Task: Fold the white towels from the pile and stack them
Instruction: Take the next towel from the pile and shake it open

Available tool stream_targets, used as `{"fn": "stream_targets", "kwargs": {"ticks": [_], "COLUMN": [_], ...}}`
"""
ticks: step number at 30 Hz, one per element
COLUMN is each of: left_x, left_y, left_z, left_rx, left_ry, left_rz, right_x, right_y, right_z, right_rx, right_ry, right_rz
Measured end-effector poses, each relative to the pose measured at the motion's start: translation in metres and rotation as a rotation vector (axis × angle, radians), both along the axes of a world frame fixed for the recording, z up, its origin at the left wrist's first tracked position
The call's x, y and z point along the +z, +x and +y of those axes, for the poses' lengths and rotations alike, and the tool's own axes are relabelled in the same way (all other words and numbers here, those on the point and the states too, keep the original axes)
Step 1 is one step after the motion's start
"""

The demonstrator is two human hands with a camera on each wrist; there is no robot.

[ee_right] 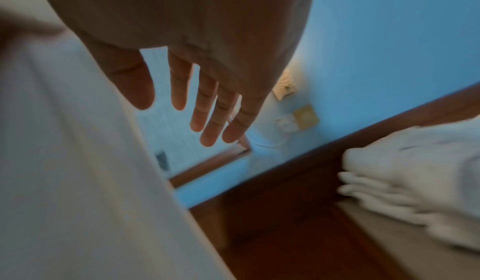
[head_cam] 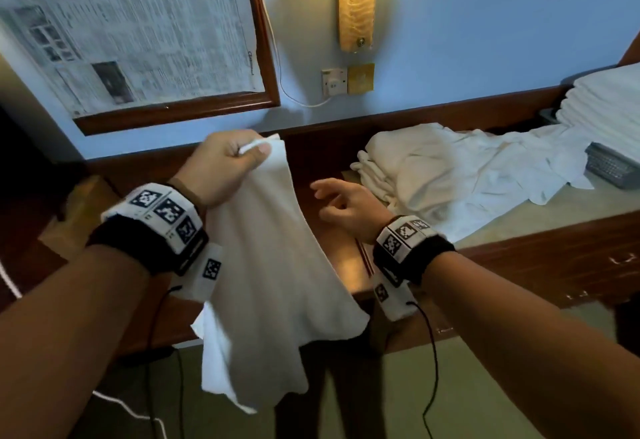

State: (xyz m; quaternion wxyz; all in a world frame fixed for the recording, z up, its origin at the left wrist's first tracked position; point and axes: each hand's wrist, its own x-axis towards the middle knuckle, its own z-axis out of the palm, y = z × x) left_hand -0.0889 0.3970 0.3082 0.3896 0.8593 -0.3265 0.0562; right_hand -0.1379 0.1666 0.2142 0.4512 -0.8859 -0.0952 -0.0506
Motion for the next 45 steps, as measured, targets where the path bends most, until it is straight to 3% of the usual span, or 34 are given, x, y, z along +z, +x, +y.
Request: {"fn": "stream_targets", "kwargs": {"ticks": [2,4,12,15,18,22,29,32,35,39,41,45], "left_x": [-0.007,-0.01,-0.005,-0.012,-0.04,-0.089,-0.14,-0.136,-0.117,-0.075,-0.057,-0.05], "left_y": [-0.008,-0.012,-0.024,-0.029,-0.036,-0.044,-0.035,-0.029,-0.024,-0.028,-0.034,-0.048], "left_z": [-0.016,-0.024,-0.015,-0.017,-0.019,-0.021,-0.009,-0.01,-0.021,-0.049,-0.058,-0.054], "left_rx": [-0.024,-0.026,0.123,0.157,0.179,0.202,0.216,0.256,0.309,0.251,0.215,0.21], "left_ry": [0.043,0.002,-0.189,-0.302,-0.451,-0.562,-0.4,-0.407,-0.347,-0.302,-0.314,-0.402], "left_rz": [0.01,0.013,-0.008,-0.004,0.044,0.239,0.4,0.317,0.2,0.133,0.111,0.044], "right_x": [0.039,0.058,0.091,0.115,0.135,0.145,0.147,0.141,0.131,0.097,0.079,0.076], "right_y": [0.003,0.007,0.015,0.018,0.018,0.024,0.025,0.022,0.013,-0.01,-0.018,-0.015], "right_z": [0.017,0.021,0.03,0.032,0.028,0.008,-0.037,-0.051,-0.054,-0.028,-0.014,-0.007], "right_rx": [0.159,0.19,0.159,0.132,0.073,-0.037,-0.219,-0.219,-0.099,0.249,0.326,0.212], "right_ry": [0.25,0.302,0.098,-0.067,-0.139,-0.002,0.169,0.194,0.083,-0.36,-0.549,-0.44], "right_rz": [-0.037,-0.102,-0.292,-0.383,-0.478,-0.528,-0.545,-0.489,-0.408,-0.217,-0.187,-0.286]}}
